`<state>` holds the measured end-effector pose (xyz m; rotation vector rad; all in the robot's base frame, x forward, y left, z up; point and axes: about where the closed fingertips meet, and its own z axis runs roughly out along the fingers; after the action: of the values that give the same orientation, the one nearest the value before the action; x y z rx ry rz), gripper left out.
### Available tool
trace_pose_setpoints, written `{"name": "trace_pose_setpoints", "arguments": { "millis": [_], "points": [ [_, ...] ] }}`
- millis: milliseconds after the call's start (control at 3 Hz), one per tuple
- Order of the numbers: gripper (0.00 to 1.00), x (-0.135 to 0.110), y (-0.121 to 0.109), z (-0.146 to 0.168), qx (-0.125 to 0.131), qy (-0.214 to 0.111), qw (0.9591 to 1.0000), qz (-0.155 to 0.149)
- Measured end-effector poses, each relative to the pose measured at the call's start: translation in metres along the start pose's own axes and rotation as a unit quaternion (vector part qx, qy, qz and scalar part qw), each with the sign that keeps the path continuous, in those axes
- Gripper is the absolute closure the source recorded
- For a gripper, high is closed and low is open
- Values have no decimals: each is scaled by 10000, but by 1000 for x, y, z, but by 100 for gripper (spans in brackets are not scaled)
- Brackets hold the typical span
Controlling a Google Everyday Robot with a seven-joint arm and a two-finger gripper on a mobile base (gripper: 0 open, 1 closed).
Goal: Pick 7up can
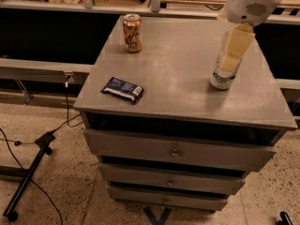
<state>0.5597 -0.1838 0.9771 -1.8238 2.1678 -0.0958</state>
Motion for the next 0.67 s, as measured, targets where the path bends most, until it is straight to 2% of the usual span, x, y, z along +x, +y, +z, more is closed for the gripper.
{"name": "trace_pose_setpoints", "arguments": {
  "millis": [667],
  "points": [
    [0,33,-41,37,-134,533,9972,513]
  ]
}}
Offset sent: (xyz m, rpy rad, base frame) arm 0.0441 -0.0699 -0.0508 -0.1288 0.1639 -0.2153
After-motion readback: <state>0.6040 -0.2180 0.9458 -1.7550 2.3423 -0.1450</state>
